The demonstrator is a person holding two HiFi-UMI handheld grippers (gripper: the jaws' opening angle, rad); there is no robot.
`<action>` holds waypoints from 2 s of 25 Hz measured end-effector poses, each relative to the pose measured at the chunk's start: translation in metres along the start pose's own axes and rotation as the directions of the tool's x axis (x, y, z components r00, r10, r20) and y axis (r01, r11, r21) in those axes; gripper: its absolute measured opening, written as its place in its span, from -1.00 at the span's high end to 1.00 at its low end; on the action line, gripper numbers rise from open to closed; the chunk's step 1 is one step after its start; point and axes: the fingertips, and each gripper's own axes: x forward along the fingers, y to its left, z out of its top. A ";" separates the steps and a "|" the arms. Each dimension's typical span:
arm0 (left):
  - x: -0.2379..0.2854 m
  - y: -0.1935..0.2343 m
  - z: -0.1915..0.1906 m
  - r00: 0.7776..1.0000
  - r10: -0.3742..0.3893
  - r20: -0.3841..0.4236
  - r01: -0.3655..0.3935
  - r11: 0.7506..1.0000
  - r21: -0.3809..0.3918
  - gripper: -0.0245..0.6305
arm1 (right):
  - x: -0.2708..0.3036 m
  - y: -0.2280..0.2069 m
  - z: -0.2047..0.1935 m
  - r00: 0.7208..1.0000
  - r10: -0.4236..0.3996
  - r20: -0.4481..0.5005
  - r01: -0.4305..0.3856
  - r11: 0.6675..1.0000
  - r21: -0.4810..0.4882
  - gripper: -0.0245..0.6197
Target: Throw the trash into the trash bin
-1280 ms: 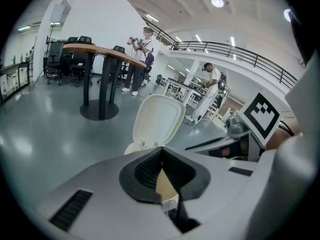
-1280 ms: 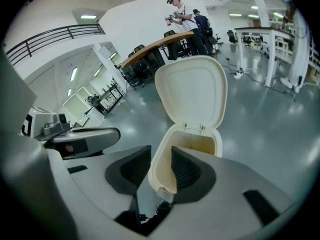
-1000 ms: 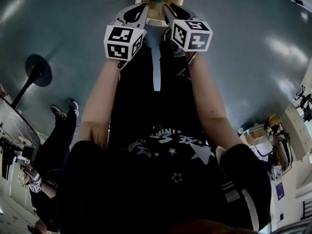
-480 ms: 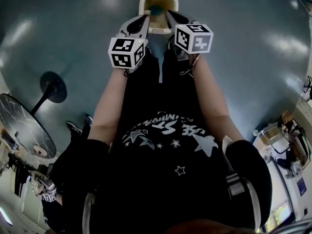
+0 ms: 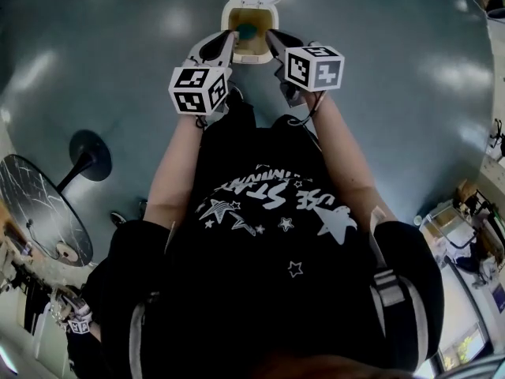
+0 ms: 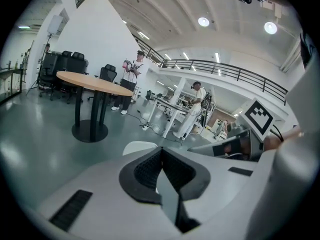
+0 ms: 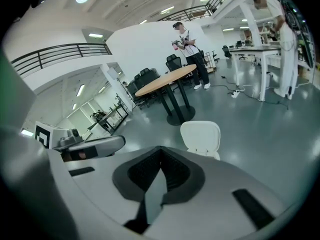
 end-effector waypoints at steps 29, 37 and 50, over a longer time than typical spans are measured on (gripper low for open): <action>-0.080 -0.181 -0.041 0.976 0.126 0.176 -0.130 0.991 0.011 0.89 | -0.207 -0.056 -0.041 0.980 0.129 0.150 -0.107 0.983 -0.147 0.90; -0.096 -0.241 -0.063 0.971 0.134 0.198 -0.142 0.989 0.028 0.89 | -0.271 -0.072 -0.062 0.962 0.194 0.192 -0.161 0.971 -0.178 0.90; -0.126 -0.306 -0.075 0.961 0.156 0.229 -0.171 0.984 0.045 0.89 | -0.315 -0.057 -0.102 0.927 0.330 0.178 -0.284 0.928 -0.241 0.90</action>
